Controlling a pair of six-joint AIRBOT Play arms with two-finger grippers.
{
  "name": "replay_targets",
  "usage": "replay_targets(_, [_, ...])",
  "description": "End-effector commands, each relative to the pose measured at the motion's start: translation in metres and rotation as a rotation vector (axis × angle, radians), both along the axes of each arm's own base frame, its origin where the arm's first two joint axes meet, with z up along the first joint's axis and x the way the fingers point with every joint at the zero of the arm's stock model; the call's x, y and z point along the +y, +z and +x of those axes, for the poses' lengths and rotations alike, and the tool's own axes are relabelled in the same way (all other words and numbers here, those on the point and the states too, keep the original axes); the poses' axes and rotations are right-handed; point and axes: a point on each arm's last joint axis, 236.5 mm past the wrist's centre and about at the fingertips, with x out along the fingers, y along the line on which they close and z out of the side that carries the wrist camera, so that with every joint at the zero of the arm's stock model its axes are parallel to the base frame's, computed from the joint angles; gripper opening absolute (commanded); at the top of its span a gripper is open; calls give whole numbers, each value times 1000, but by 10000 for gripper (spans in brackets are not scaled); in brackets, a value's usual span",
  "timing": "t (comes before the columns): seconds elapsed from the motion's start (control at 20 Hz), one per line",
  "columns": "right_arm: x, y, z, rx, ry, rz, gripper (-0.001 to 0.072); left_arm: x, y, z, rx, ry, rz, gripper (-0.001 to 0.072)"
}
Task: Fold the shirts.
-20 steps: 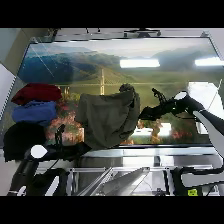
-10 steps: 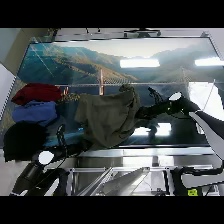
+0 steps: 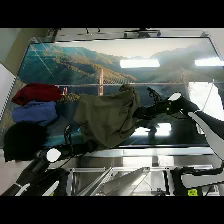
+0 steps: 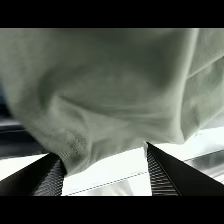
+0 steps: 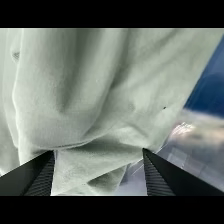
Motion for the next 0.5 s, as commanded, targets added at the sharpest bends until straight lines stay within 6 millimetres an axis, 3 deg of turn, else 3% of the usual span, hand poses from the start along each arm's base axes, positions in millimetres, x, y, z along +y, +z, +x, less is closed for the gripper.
replay_targets(0.0, [1,1,-2,5,7,4,598,-12,-7,2,15,-100,46,527])
replay_targets(0.15, [3,2,-1,4,1,12,592,-14,-19,6,57,-136,83,188])
replay_targets(0.2, [3,2,0,4,-1,13,563,-16,-22,7,77,-144,92,92])
replay_targets(0.25, [3,3,0,2,-5,14,472,-18,-25,8,92,-163,99,30])
replay_targets(0.3, [3,2,2,-3,-10,10,326,-22,-24,11,96,-187,101,30])
replay_targets(0.45, [2,-2,4,-2,-19,3,75,-35,-12,26,72,-237,88,30])
